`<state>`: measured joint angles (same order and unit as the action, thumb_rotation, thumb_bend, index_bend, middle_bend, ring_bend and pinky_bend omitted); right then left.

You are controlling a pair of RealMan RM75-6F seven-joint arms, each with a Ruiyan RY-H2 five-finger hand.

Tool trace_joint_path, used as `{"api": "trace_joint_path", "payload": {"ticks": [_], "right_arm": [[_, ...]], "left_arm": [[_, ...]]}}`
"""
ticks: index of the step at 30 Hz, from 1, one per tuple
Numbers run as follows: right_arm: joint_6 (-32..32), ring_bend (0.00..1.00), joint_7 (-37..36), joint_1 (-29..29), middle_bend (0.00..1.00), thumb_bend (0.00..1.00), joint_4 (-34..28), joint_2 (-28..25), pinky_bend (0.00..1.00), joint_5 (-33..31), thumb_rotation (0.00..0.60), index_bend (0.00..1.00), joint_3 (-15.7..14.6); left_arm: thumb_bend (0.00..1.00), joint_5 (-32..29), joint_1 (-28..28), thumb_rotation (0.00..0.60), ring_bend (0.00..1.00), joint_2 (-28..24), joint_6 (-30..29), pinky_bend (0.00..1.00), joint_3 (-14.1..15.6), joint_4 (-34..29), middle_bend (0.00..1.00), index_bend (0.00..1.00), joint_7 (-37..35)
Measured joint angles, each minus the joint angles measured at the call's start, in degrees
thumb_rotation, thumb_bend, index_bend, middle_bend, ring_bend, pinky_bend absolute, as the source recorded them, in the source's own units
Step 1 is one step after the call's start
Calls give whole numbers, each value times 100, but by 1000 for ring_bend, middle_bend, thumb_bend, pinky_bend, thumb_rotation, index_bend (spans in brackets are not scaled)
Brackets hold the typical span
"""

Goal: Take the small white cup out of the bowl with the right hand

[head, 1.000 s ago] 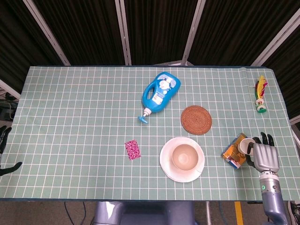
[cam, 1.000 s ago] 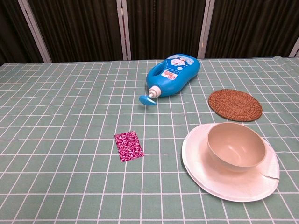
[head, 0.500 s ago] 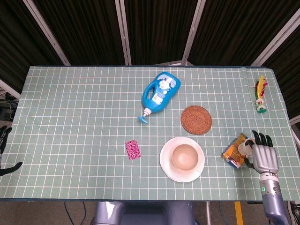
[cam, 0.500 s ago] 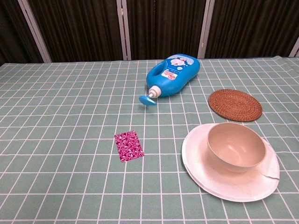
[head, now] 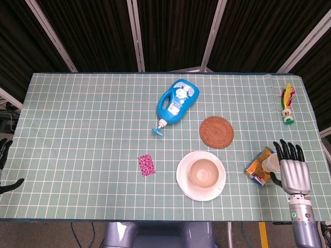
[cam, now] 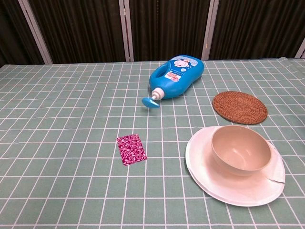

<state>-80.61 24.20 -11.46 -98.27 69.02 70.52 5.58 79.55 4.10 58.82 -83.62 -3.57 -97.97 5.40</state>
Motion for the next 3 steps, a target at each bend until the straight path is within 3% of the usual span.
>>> {"api": "trace_joint_path", "payload": {"ticks": [3], "right_arm": [[-211,0,-77,85,0,164,-34,-91,0,298,600,1,-55]], "left_arm": [[0,2,-1,600,0,2,-3,0,-1,6,0,0,-7]]}}
